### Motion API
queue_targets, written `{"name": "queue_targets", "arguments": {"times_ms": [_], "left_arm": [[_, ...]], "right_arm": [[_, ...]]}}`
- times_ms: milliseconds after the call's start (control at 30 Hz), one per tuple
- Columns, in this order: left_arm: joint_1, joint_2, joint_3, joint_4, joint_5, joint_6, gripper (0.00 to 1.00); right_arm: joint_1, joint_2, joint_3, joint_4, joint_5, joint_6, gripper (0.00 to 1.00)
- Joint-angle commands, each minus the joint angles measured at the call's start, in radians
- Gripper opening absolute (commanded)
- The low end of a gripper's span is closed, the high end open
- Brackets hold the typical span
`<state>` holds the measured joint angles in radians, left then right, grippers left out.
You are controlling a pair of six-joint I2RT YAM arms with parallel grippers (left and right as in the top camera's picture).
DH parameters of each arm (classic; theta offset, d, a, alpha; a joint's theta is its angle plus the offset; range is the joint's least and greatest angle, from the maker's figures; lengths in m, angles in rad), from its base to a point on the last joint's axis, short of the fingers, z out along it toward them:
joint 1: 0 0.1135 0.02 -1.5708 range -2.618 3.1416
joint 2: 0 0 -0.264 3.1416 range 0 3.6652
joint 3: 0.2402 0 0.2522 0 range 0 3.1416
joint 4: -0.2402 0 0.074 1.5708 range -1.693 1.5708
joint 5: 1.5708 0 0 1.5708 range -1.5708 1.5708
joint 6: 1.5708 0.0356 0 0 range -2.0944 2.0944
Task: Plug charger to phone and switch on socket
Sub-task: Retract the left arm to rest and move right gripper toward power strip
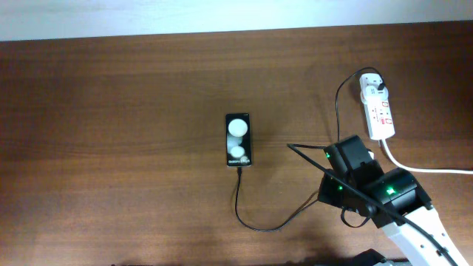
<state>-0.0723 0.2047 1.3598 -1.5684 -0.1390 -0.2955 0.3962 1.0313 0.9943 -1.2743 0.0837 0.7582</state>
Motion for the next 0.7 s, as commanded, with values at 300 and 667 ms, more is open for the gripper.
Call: {"name": "queue_targets", "arguments": {"times_ms": [300,667], "left_arm": [[0.072,-0.172,0.002,-0.006,-0.005,-0.010,0.99],[0.076,-0.198,0.016,-0.074,-0.005,-0.010,0.99]], "right_arm": [[-0.004,-0.001,-0.002,-0.001,-0.002,-0.002,0.04],[-0.004,-0.001,-0.002,-0.016,-0.002,-0.002,0.04]]}}
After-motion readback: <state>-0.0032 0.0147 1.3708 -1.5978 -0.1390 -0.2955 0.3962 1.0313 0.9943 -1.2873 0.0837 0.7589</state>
